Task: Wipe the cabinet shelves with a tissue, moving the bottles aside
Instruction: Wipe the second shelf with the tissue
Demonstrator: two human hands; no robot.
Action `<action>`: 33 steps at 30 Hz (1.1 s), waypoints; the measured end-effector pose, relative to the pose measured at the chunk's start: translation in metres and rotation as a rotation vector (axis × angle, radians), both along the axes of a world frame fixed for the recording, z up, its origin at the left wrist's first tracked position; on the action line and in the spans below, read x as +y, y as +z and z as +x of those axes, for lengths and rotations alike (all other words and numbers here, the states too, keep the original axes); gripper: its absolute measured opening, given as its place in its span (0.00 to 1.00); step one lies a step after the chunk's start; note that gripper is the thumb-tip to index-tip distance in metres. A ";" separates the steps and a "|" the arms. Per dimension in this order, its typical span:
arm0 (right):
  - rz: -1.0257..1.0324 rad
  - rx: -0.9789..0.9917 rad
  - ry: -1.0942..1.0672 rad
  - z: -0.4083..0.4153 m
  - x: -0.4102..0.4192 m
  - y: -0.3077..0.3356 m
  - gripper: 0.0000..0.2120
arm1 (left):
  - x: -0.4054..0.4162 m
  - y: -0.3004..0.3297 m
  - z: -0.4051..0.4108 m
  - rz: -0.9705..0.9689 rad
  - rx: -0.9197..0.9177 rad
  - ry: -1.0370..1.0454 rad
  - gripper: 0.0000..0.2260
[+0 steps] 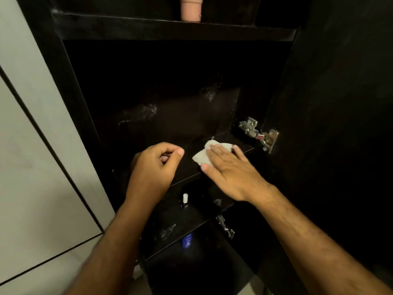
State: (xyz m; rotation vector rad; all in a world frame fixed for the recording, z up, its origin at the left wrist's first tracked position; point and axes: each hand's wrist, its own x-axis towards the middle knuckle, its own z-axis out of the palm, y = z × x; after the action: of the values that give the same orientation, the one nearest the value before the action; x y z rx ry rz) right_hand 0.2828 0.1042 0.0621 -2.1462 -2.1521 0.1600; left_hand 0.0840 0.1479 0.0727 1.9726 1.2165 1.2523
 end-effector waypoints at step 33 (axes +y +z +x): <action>-0.092 -0.029 -0.168 0.026 0.036 0.008 0.37 | 0.013 -0.002 0.031 0.081 0.142 -0.035 0.06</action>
State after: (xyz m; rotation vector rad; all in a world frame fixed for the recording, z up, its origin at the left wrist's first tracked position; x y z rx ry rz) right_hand 0.3090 0.1397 0.0696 -2.3816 -2.0045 0.2203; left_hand 0.1155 0.1608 0.0705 2.1635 1.2092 1.1785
